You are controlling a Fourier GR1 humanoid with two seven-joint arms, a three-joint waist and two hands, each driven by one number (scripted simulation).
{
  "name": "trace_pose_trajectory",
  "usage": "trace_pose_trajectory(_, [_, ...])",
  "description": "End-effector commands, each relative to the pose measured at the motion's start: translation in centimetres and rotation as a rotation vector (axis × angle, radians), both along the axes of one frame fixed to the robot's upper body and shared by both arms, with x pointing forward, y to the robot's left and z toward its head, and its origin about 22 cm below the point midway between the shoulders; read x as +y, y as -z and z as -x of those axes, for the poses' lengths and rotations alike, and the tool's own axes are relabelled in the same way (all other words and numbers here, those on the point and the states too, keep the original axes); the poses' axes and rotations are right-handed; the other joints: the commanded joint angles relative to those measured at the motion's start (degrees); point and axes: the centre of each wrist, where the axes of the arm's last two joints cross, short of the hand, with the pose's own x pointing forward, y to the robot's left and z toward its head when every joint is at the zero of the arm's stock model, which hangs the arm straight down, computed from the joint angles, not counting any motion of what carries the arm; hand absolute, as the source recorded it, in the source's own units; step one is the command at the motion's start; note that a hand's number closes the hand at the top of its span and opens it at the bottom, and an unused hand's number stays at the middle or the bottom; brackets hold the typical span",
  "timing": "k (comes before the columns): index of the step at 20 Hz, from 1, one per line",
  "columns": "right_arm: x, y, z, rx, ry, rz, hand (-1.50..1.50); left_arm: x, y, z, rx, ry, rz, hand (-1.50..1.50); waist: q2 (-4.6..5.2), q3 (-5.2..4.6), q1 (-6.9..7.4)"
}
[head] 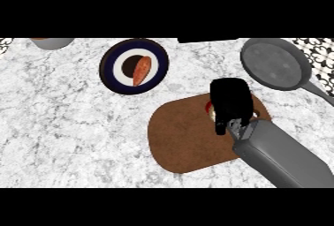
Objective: Pick the cupcake from the cutting board and place it in the pan
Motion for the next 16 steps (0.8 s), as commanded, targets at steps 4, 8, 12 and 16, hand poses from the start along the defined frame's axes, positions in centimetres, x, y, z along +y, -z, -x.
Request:
trace_pose_trajectory(4, [0.1, -4.9, -1.3, -0.329, 0.169, -0.326, 1.5, -1.0, -4.1, -8.4, -0.493, -0.028, 0.053, 0.0, -0.29, -0.04, -0.45])
trace_pose_trajectory(8, [-0.2, -6.3, -1.4, -0.432, 0.215, -0.507, 1.5, -1.2, -4.4, -8.7, -0.515, -0.036, 0.048, 0.0, 0.04, 0.05, -0.36])
trace_pose_trajectory(12, [-1.6, -6.6, -1.9, -0.5, 0.278, -0.639, 1.5, -1.4, -4.3, -9.0, -0.521, -0.02, 0.057, 0.0, 0.52, 0.01, -0.39])
trace_pose_trajectory(16, [-2.9, -5.3, -2.6, -0.514, 0.332, -0.697, 1.5, -1.0, -4.7, -9.3, -0.547, -0.013, 0.039, 0.0, 1.07, 0.0, 0.62])
